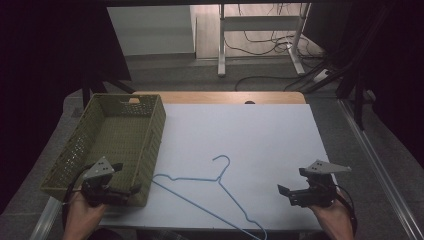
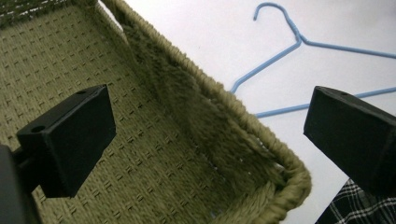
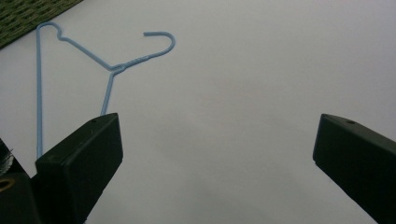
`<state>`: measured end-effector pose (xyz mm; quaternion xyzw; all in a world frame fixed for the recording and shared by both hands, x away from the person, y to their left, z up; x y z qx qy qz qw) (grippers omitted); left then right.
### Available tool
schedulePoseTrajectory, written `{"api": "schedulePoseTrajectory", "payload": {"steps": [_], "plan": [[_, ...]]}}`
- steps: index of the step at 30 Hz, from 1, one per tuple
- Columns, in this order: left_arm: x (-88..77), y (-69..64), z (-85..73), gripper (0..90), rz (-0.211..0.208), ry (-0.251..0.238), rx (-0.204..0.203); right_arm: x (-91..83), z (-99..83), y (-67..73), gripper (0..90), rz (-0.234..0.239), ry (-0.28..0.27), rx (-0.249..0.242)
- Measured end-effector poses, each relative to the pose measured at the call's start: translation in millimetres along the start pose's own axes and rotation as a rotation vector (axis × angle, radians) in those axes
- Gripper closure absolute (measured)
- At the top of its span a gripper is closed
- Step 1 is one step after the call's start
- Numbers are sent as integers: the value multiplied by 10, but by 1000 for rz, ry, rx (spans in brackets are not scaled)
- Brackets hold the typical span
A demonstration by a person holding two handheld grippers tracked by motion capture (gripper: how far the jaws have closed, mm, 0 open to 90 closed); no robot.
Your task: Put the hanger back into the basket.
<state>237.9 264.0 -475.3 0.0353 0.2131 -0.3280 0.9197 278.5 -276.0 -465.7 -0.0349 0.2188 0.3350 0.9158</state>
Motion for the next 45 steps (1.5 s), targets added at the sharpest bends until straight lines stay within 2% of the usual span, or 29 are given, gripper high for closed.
{"api": "schedulePoseTrajectory", "payload": {"steps": [5,8,15,20,23,29,35,40,45], "plan": [[1,-8,7,17,11,4,10,-7,7,21,4,-20,-1,-10],[-1,-9,15,17,5,-2,-7,-2,3,34,0,-29,1,-21],[-9,-8,25,17,-6,-5,-26,12,-11,37,0,-24,14,-26],[-7,-15,30,12,-6,-6,-32,37,-27,58,0,-21,34,-50],[-9,-26,44,12,-7,-11,-35,48,-30,61,0,-19,33,-43],[-13,-140,154,13,-26,-30,-23,52,-8,96,0,-9,17,-39],[23,-271,248,13,-49,-52,-4,57,41,151,0,4,13,-57],[122,-388,306,13,-81,-51,-1,65,112,209,0,21,-4,-54],[222,-513,375,13,-117,-54,20,105,138,274,0,33,10,-61]]}}
Point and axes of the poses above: each handheld gripper's, and its own axes: x roughly forward along the jaws, z roughly out of its top, y roughly to its left, the point moved 3 cm from there along x, roughly forward along the jaws, and after that the axes turned 15 degrees about -y, right-handed, at the moved point
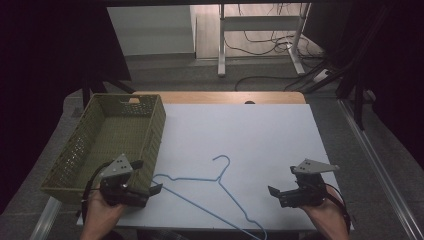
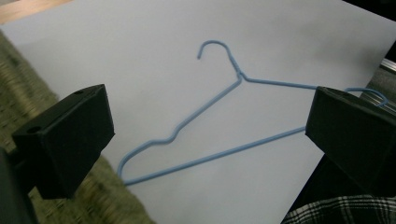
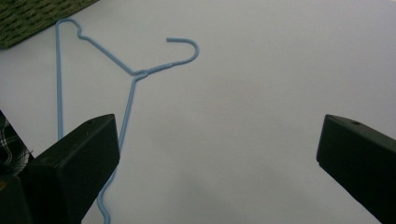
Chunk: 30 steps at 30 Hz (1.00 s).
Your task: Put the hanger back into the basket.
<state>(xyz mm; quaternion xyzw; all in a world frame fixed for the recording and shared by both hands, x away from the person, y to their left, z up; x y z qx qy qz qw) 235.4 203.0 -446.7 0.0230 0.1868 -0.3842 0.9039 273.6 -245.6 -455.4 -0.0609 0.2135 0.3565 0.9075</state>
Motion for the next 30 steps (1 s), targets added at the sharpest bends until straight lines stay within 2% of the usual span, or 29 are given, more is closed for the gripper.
{"api": "schedulePoseTrajectory", "payload": {"steps": [4,9,18,21,24,30], "plan": [[123,-89,42,6,-32,5,16,40,18,70,0,11,17,-30],[262,-192,84,1,-69,18,42,95,32,131,0,34,23,-40],[533,-331,74,0,-126,38,58,213,80,234,0,84,48,-19],[636,-353,33,0,-138,55,66,273,94,270,0,81,61,-24],[722,-350,-2,0,-150,56,49,326,98,302,3,89,70,-22],[853,-344,-25,4,-151,64,42,458,79,378,71,105,101,-11]]}}
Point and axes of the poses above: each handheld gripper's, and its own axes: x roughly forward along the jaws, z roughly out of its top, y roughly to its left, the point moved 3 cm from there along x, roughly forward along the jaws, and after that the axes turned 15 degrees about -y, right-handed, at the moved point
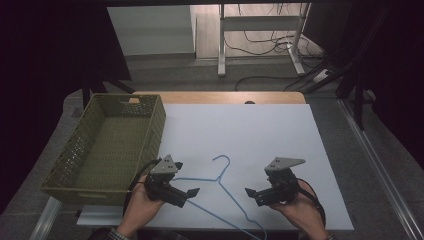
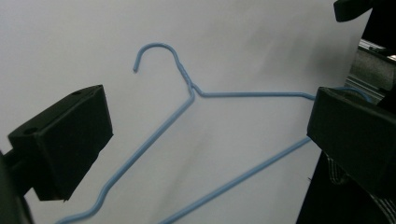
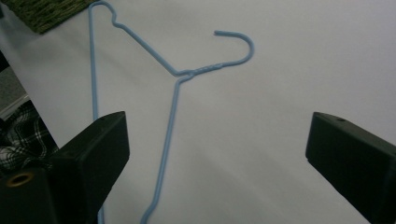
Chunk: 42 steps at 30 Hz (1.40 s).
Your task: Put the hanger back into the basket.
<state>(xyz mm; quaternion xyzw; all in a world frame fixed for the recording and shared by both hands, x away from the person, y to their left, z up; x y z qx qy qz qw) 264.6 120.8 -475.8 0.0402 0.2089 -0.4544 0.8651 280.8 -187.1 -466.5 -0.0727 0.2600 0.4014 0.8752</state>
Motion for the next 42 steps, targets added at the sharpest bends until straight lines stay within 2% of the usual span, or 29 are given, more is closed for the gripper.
{"api": "schedulePoseTrajectory", "payload": {"steps": [3,5,7,8,12,15,17,18,19,20,22,28,30,32,33,35,38,40,42], "plan": [[89,20,-15,5,3,16,3,62,5,29,104,10,8,-3],[157,50,-33,8,7,30,4,165,20,72,173,26,13,-9],[179,61,-38,9,11,35,9,204,24,87,198,33,16,-9],[224,88,-45,10,19,44,16,287,33,114,254,37,18,-12],[302,142,-68,16,33,39,5,460,28,191,363,56,32,-27],[346,189,-89,18,50,47,13,597,9,254,474,61,47,-42],[370,213,-97,20,52,45,6,690,-11,280,540,63,60,-30],[370,213,-97,21,52,45,6,690,-11,280,540,63,60,-30],[395,228,-103,21,53,51,11,786,-40,297,614,71,81,-23],[395,228,-103,21,53,51,11,786,-40,297,614,71,81,-23],[430,245,-117,22,55,62,18,909,-92,310,683,70,111,-22],[473,273,-135,23,55,74,16,1047,-180,308,738,63,147,-17],[487,287,-134,24,53,74,9,1105,-243,316,766,41,177,-24],[494,292,-134,25,51,74,6,1107,-246,320,782,30,169,-26],[504,299,-134,29,49,78,0,1109,-246,325,813,13,169,-31],[511,303,-132,37,47,83,-3,1111,-254,338,854,10,164,-31],[542,306,-118,38,37,88,-16,1111,-251,358,863,-5,165,-40],[571,318,-100,37,38,102,-8,1109,-251,364,864,-10,163,-35],[617,346,-40,41,16,99,-21,1089,-233,366,864,-14,154,-34]]}}
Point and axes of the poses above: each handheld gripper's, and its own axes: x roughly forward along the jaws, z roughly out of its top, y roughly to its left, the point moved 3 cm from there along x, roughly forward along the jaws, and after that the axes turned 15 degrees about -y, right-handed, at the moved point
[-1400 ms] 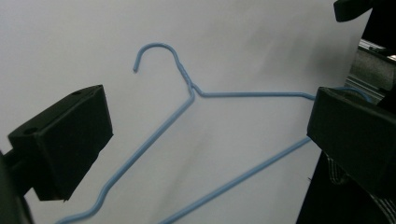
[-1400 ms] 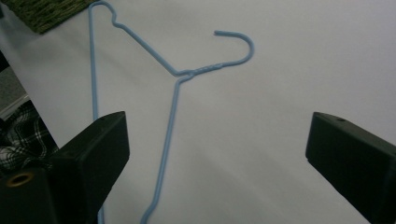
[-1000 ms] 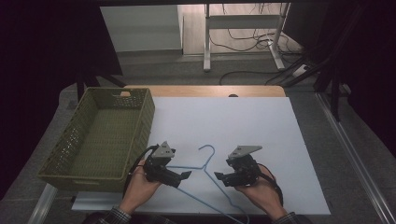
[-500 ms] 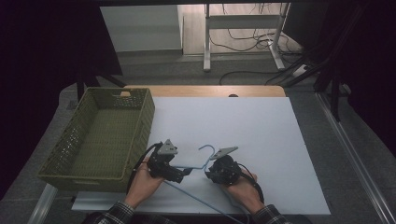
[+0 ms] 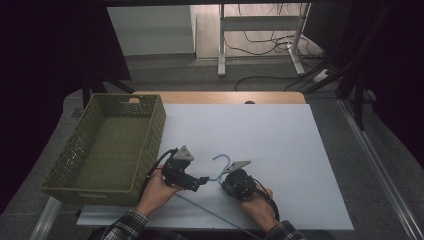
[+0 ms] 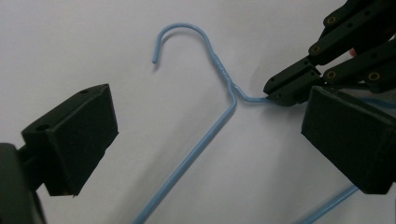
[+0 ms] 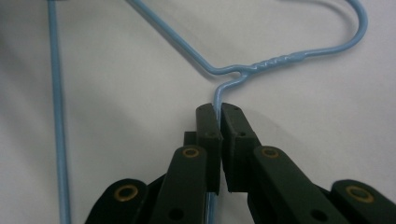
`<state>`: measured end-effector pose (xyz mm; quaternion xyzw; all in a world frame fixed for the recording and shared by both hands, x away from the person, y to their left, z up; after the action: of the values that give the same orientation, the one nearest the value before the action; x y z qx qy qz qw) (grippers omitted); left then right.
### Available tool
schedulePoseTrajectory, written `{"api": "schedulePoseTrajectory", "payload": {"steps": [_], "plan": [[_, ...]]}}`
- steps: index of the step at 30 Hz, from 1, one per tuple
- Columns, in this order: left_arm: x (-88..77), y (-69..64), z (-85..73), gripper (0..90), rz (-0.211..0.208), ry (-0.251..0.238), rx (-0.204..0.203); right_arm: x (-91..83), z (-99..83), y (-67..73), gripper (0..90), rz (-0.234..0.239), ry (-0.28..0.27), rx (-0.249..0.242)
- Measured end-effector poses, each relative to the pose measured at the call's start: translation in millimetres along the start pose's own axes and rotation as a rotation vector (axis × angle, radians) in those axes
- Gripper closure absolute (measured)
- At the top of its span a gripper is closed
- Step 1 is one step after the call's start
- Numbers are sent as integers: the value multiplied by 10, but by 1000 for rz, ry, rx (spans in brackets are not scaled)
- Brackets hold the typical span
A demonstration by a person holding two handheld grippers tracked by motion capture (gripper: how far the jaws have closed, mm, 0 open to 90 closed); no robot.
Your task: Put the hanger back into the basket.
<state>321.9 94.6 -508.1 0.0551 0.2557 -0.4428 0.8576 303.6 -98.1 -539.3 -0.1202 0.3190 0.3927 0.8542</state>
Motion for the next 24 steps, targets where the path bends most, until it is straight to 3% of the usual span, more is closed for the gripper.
{"api": "schedulePoseTrajectory", "payload": {"steps": [5,7,10,12,17,21,24], "plan": [[146,32,117,126,-7,17,-2,-74,54,2,864,3,-36,10],[219,35,144,265,-19,38,10,-90,62,2,865,6,-40,10],[312,40,164,417,-51,62,-3,-103,69,7,864,7,-44,12],[496,35,187,442,-65,82,-31,-124,84,8,864,9,-53,11],[718,13,195,536,-86,113,-71,-148,97,4,864,9,-66,9],[779,-16,185,660,-126,124,-90,-147,96,1,864,14,-68,10],[774,-36,191,746,-116,138,-79,-140,90,-1,857,17,-63,2]]}}
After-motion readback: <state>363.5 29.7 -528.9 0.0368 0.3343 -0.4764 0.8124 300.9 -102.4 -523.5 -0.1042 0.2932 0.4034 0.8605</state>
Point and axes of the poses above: each handheld gripper's, and its own axes: x roughly forward along the jaws, z roughly out of its top, y roughly to its left, the point moved 3 cm from there along x, roughly forward along the jaws, and after that the axes turned 15 degrees about -y, right-handed, at the moved point
